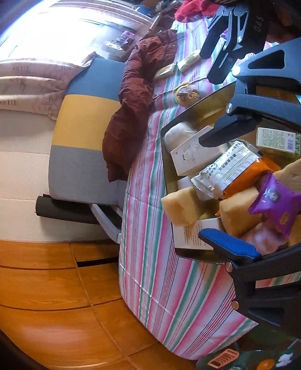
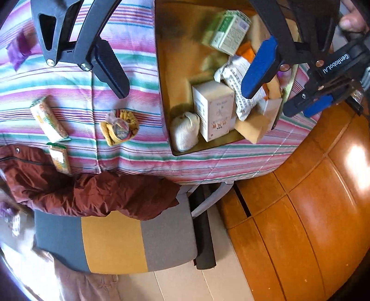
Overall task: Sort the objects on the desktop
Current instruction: 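Move both grippers back toward the purple packet and snack bars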
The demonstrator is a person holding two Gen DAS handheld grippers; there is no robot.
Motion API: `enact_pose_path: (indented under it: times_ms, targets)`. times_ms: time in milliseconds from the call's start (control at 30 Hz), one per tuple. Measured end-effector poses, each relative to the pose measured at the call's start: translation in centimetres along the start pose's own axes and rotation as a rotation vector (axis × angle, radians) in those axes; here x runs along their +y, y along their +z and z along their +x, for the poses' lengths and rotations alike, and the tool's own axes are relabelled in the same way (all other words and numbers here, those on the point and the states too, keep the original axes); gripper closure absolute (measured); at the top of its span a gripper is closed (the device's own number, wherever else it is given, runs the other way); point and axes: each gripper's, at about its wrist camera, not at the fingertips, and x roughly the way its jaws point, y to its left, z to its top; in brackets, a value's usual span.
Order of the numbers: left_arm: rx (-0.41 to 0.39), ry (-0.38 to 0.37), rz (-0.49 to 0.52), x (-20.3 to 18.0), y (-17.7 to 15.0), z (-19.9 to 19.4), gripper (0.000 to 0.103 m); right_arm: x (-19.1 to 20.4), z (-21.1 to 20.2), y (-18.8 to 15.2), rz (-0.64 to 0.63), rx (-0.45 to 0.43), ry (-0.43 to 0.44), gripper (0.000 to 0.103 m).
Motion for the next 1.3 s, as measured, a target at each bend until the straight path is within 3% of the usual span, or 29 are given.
enact_pose_path:
  times_ms: [433, 733, 900, 1300]
  targets:
    - [-0.004, -0.046, 0.068, -2.5, -1.1, -1.4, 0.030, -4.3, -4.1, -2.8, 0.052, -0.021, -0.070, 0.005]
    - [-0.015, -0.123, 0.137, -5.4, -0.8, -1.8, 0.030, -9.8, -6.2, -4.3, 0.114, 0.025, -0.172, 0.005]
    - [-0.020, -0.141, 0.191, -7.5, -0.7, -1.7, 0.030, -13.0, -7.2, -4.5, 0.113, 0.071, -0.272, 0.005]
    - [0.029, -0.213, 0.289, -12.0, -0.9, -0.4, 0.030, -20.1, -8.4, -4.1, 0.120, 0.154, -0.346, 0.005]
